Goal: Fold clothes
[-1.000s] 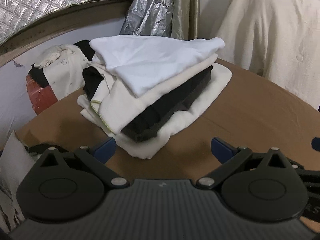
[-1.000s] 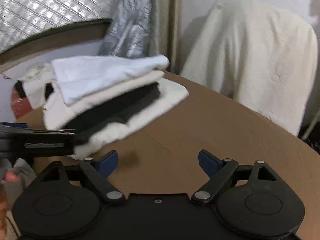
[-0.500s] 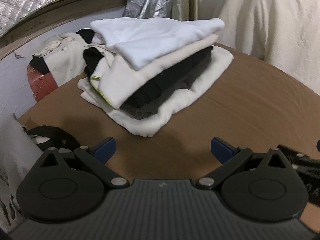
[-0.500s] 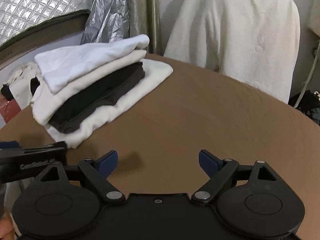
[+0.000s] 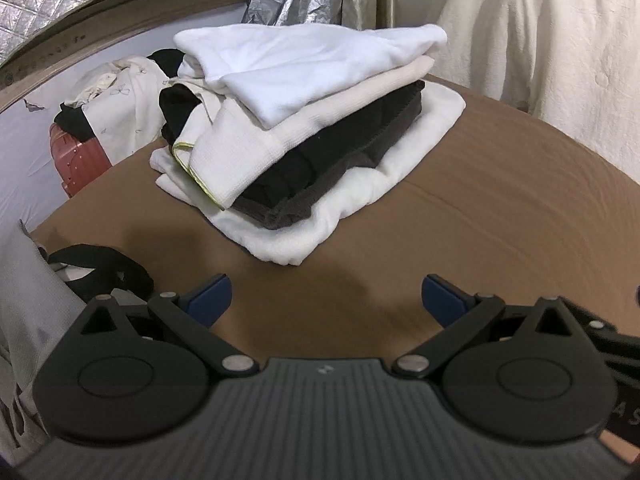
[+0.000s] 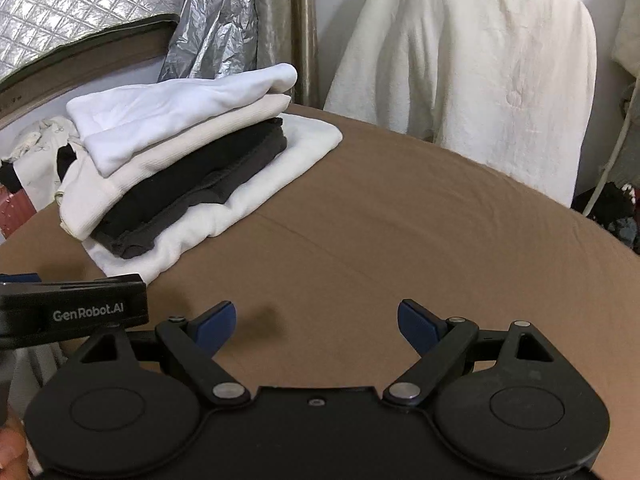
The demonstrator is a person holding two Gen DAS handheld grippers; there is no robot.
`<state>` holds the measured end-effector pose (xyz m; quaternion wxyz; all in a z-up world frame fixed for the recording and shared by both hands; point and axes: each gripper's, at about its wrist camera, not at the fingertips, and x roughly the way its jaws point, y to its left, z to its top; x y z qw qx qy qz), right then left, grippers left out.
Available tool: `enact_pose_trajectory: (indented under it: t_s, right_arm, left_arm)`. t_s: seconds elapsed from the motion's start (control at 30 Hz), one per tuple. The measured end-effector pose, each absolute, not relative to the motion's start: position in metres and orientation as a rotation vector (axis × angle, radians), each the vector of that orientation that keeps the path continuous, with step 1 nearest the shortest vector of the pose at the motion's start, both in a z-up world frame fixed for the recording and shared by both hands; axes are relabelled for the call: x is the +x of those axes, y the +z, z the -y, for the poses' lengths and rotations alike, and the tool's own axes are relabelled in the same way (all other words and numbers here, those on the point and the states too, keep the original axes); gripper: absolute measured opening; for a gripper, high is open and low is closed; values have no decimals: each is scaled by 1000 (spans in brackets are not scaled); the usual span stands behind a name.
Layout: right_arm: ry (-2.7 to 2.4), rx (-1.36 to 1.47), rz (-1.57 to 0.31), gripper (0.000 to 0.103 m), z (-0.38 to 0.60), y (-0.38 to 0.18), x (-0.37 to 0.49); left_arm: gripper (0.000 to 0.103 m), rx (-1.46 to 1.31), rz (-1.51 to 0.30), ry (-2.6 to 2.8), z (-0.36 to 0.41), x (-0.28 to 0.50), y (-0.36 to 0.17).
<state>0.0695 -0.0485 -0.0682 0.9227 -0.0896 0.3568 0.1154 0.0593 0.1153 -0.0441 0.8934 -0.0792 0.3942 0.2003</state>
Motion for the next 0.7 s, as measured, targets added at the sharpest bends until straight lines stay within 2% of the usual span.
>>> enact_pose_trajectory:
  t_s: [0.3,0.7]
  right_arm:
    - [204,-226,-714,91,45,-71,68]
    - [206,-235,-738,91,42,-81,71]
  left_arm:
    - [103,-181,-843,407,-115,64,-55]
    - [103,-147,-780,452,-116,60,-46]
